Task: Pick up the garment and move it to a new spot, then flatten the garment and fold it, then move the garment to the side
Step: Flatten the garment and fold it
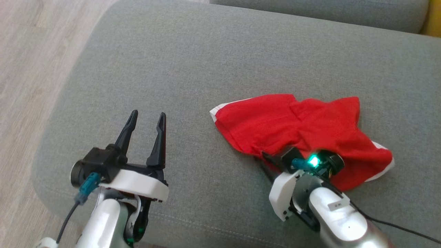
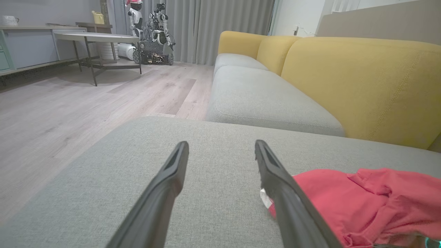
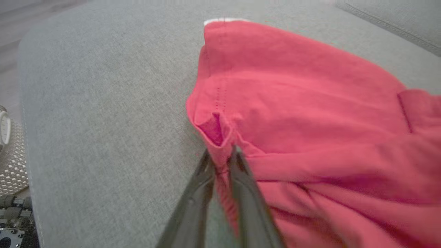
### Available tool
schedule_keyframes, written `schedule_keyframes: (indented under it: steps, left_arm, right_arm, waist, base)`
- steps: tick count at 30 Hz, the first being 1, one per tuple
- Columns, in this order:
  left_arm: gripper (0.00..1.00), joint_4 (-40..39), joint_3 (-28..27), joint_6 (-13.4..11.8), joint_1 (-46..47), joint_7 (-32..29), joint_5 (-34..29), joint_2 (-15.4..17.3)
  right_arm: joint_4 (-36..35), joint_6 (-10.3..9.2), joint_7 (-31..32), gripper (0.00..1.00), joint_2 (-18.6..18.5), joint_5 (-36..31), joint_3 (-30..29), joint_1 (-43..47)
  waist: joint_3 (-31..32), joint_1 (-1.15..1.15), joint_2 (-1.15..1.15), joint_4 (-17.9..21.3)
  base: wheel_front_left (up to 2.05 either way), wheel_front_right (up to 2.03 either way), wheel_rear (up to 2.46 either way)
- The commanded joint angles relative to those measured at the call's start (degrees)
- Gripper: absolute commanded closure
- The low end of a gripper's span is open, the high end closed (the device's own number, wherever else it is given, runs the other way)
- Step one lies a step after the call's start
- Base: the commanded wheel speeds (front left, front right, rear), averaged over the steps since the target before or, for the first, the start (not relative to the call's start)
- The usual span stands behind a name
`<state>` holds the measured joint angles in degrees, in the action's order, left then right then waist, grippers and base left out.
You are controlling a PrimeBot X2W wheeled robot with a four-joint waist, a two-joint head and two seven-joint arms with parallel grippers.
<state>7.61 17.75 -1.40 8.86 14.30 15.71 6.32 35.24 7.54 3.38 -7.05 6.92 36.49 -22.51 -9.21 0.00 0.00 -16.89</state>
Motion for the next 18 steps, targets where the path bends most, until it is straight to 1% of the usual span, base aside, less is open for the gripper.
schedule_keyframes:
  steps: [1,6,13,16,18]
  left_arm:
    - [0.0,-2.1,-2.3,0.3,2.9,0.7,-0.7,0.1]
    - [0.0,-2.8,-3.8,0.2,1.8,0.7,-1.5,0.0]
    - [0.0,-3.4,-5.2,0.8,0.5,0.7,-2.4,0.4]
    - [0.0,-3.5,-5.4,0.9,0.3,0.7,-2.7,0.4]
    - [0.0,-3.6,-5.4,1.1,0.3,0.7,-3.0,0.3]
  right_arm:
    - [-1.4,-0.05,-1.2,1.0,1.5,0.2,0.4,-1.9]
    - [-4.1,-0.05,-3.4,1.0,2.5,2.1,0.0,-3.6]
    - [-12.1,-0.05,-3.4,1.0,3.2,5.8,-4.2,-4.0]
    - [-15.6,-0.05,-2.6,1.0,3.4,7.7,-7.5,-3.2]
    - [-17.4,-0.05,-2.0,1.0,3.6,9.0,-11.3,-2.0]
  waist:
    - [0.1,0.0,0.0,0.0]
    - [0.8,0.0,0.0,1.7]
    - [1.6,0.0,0.0,6.0]
    - [1.9,0.0,0.0,7.7]
    - [1.9,0.0,0.0,8.7]
  base:
    - [0.0,0.0,0.0]
    - [0.0,0.0,0.0]
    - [0.0,0.0,0.0]
    - [0.0,0.0,0.0]
    - [0.0,0.0,0.0]
